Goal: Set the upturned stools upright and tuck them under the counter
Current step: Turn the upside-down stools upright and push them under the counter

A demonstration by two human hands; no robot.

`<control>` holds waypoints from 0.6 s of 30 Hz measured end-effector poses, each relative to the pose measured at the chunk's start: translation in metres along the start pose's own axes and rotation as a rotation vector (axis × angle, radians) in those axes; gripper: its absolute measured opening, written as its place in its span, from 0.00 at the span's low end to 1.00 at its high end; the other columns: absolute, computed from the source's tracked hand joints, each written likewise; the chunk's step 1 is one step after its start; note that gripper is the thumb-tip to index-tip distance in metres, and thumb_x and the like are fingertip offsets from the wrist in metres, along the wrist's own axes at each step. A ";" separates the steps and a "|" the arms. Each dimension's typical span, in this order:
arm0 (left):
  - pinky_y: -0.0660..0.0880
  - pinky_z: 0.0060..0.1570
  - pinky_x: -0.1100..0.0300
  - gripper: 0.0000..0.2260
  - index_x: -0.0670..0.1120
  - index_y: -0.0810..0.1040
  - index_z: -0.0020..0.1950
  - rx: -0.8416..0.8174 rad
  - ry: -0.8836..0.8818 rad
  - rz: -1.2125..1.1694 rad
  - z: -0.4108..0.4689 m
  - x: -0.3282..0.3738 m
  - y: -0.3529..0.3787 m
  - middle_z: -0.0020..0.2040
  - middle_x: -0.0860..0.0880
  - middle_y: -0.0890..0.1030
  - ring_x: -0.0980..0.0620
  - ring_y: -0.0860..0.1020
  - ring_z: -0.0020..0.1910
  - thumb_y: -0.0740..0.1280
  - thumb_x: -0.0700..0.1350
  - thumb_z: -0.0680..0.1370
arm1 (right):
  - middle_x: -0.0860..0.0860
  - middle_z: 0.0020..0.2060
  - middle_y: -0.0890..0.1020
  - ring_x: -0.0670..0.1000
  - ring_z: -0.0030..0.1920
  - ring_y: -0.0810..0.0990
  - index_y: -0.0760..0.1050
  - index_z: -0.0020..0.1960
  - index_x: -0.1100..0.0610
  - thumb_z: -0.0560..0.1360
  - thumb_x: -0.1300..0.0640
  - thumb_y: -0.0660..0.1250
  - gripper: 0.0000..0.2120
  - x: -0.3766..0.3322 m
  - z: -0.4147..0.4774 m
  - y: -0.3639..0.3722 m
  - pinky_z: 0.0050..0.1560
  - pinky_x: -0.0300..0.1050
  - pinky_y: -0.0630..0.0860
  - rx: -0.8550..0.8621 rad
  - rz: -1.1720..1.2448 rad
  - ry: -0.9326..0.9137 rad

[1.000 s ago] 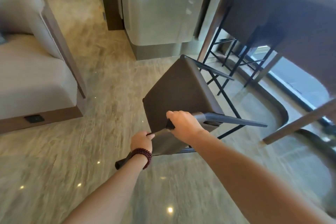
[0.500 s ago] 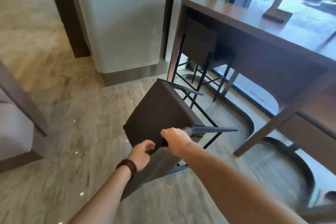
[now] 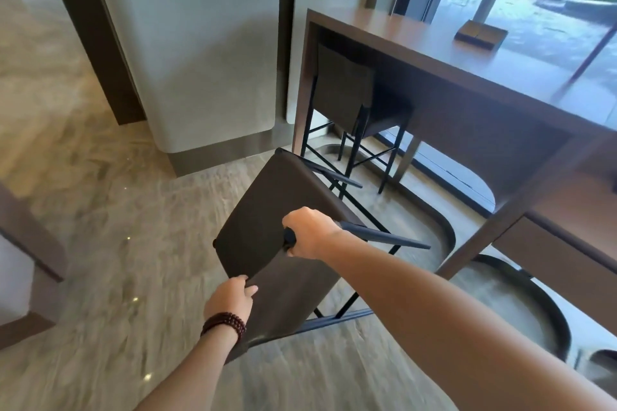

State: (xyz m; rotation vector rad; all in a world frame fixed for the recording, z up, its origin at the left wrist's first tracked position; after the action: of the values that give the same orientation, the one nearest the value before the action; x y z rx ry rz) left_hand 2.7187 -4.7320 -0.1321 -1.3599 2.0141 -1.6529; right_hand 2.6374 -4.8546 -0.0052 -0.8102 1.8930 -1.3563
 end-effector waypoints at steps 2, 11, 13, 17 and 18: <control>0.71 0.61 0.53 0.18 0.47 0.69 0.70 0.005 0.052 0.040 0.007 0.012 -0.007 0.67 0.47 0.75 0.46 0.73 0.66 0.57 0.50 0.81 | 0.57 0.52 0.79 0.60 0.52 0.79 0.76 0.55 0.61 0.71 0.53 0.74 0.17 0.011 -0.002 -0.007 0.41 0.45 0.72 0.018 0.016 0.020; 0.73 0.55 0.54 0.12 0.47 0.76 0.60 0.054 0.420 0.316 0.021 0.125 -0.036 0.58 0.47 0.81 0.45 0.78 0.58 0.59 0.49 0.80 | 0.51 0.49 0.79 0.55 0.50 0.79 0.77 0.53 0.56 0.70 0.51 0.74 0.15 0.111 -0.044 -0.036 0.49 0.51 0.79 0.135 0.132 0.236; 0.73 0.55 0.54 0.12 0.47 0.76 0.59 0.060 0.518 0.368 0.015 0.158 -0.038 0.57 0.47 0.81 0.45 0.78 0.58 0.59 0.49 0.81 | 0.51 0.47 0.78 0.54 0.49 0.78 0.77 0.53 0.56 0.70 0.51 0.74 0.15 0.135 -0.059 -0.045 0.49 0.50 0.78 0.171 0.169 0.294; 0.73 0.52 0.55 0.11 0.45 0.76 0.56 0.079 0.693 0.456 -0.004 0.217 -0.034 0.54 0.46 0.82 0.46 0.80 0.55 0.59 0.49 0.81 | 0.49 0.45 0.77 0.52 0.46 0.77 0.77 0.49 0.54 0.69 0.54 0.76 0.12 0.182 -0.097 -0.055 0.46 0.45 0.77 0.234 0.294 0.417; 0.73 0.52 0.55 0.11 0.45 0.76 0.56 0.083 0.732 0.469 -0.007 0.230 -0.033 0.53 0.46 0.82 0.46 0.80 0.54 0.59 0.48 0.81 | 0.49 0.45 0.78 0.52 0.46 0.77 0.77 0.47 0.54 0.68 0.54 0.76 0.11 0.193 -0.105 -0.057 0.45 0.43 0.76 0.253 0.322 0.445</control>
State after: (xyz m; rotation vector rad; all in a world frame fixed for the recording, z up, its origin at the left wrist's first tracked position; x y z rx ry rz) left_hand 2.6032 -4.8962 -0.0142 -0.1897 2.3181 -2.1253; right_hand 2.4457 -4.9658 0.0437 -0.0691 2.0084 -1.6128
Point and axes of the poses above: each hand's wrist, its own z-axis towards the middle knuckle, its own y-axis out of the palm, x = y × z, the point moved 9 cm from there along z, towards the middle knuckle
